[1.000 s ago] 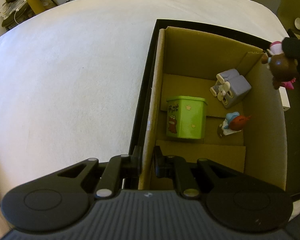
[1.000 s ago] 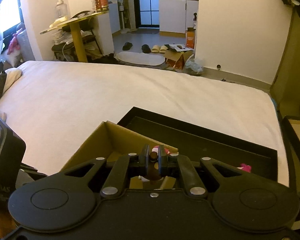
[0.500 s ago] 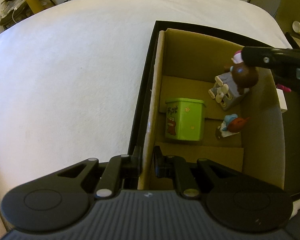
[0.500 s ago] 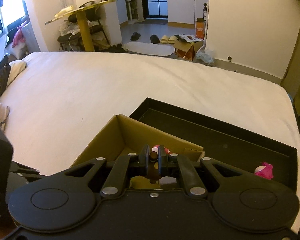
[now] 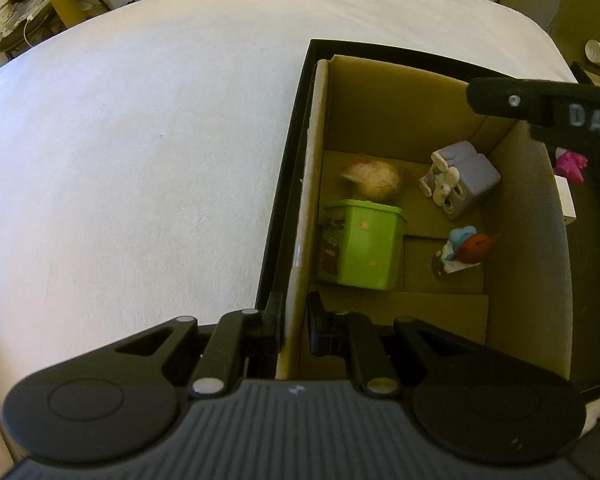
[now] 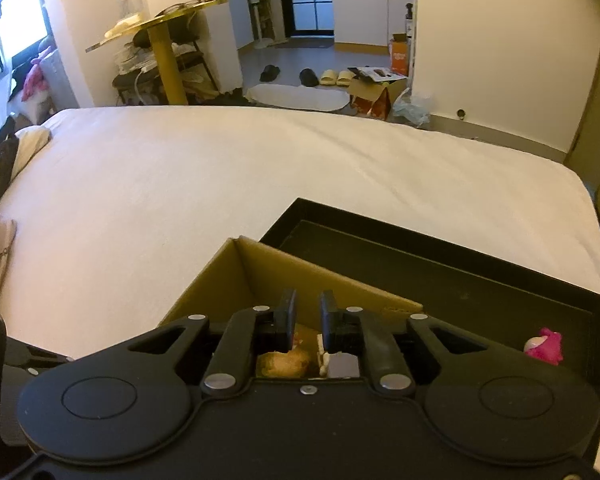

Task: Organize rigid objects
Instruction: 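Carry the brown figure into the box and open the right gripper, then withdraw the right gripper toward the white charger and pink toy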

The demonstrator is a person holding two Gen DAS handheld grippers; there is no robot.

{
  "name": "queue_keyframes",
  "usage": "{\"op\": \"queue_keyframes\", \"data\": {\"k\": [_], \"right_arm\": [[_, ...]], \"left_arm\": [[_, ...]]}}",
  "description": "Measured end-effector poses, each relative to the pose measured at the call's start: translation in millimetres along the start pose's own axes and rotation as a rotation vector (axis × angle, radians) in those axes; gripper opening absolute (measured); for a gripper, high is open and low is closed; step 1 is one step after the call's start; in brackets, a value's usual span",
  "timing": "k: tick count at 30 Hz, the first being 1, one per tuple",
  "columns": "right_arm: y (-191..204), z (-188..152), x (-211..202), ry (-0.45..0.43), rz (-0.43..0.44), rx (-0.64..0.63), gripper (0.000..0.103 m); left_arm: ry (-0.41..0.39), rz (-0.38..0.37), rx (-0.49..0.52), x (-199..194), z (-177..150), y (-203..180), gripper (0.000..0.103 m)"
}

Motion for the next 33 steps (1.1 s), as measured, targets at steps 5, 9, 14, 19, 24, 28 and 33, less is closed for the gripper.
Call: {"op": "queue_keyframes", "data": {"k": [5, 9, 14, 19, 24, 28, 33], "right_arm": [[-9, -2, -11, -0.011, -0.011, 0.012, 0.016], [-18, -6, -20, -0.017, -0.023, 0.022, 0.025], [-26, -11, -32, -0.026, -0.043, 0.014, 0.038], [-34, -16, -41, -0.027, -0.059, 0.020, 0.041], [-43, -19, -51, -0.046, -0.075, 0.028, 0.060], [-51, -23, -57, -0.054, -0.086, 0.031, 0.062], [-61, -28, -64, -0.065, -0.102, 0.041, 0.068]], "left_arm": [[0.002, 0.009, 0.004, 2, 1, -2, 0.011], [0.001, 0.014, 0.008, 2, 0, -4, 0.011], [0.001, 0.024, 0.019, 3, 0, -6, 0.012], [0.002, 0.032, 0.026, 3, -1, -7, 0.012], [0.001, 0.038, 0.027, 3, -1, -6, 0.012], [-0.001, 0.043, 0.029, 3, -1, -6, 0.012], [-0.001, 0.048, 0.034, 3, -1, -7, 0.012]]}}
Point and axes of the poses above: each gripper's, at about its wrist camera, not at the fingertips, and x roughly the way its jaws point, y to its left, z to its top, the point moved 7 cm from there along x, roughly the way its jaws point, and after that the axes turned 3 degrees about z, right-handed, at the moved point
